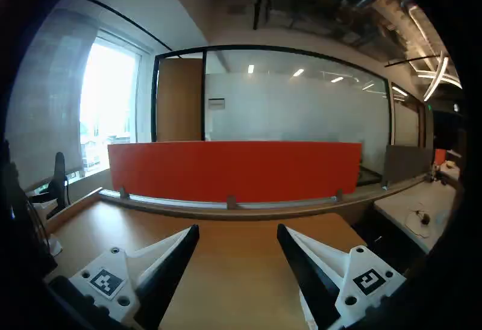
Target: Fold towel
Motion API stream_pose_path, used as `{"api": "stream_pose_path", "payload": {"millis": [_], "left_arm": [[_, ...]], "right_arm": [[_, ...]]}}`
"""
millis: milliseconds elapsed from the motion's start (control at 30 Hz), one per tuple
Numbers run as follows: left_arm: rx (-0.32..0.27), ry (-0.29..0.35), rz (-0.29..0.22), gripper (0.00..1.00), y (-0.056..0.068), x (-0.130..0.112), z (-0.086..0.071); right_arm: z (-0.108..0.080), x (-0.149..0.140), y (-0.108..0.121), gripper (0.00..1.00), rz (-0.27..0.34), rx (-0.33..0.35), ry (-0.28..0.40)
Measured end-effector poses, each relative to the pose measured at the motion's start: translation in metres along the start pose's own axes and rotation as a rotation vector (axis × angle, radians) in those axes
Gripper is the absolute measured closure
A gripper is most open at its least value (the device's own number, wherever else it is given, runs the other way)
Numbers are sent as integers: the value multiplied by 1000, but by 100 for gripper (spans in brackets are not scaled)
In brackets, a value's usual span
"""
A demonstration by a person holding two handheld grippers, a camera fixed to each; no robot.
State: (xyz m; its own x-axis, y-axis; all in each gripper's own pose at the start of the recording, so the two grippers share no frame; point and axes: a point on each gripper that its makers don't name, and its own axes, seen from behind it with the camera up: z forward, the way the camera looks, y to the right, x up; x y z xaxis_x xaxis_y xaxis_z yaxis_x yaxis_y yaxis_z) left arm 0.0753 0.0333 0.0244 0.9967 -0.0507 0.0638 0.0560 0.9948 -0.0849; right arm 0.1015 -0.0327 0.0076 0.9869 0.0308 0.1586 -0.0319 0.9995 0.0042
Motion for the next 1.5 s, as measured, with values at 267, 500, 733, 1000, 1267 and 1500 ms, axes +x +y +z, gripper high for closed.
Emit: {"api": "stream_pose_path", "payload": {"millis": [267,500,733,1000,1267,1500], "left_arm": [[14,30,3,7,-9,-12,-7],[15,44,9,7,-13,-33,-10],[10,50,33,7,-17,-59,-11],[17,64,43,7,-27,-89,-13],[31,80,23,7,-38,-114,-12],[34,85,19,7,-40,-133,-10]], "right_arm": [[-2,-1,-6,0,10,-8,-8],[-4,-6,-9,0,3,-21,-3],[-6,-25,-10,0,-4,-32,-7],[-7,-43,-13,0,-28,-46,1],[-2,-56,-24,0,-30,-37,17],[0,-67,-28,0,-30,-37,23]]}}
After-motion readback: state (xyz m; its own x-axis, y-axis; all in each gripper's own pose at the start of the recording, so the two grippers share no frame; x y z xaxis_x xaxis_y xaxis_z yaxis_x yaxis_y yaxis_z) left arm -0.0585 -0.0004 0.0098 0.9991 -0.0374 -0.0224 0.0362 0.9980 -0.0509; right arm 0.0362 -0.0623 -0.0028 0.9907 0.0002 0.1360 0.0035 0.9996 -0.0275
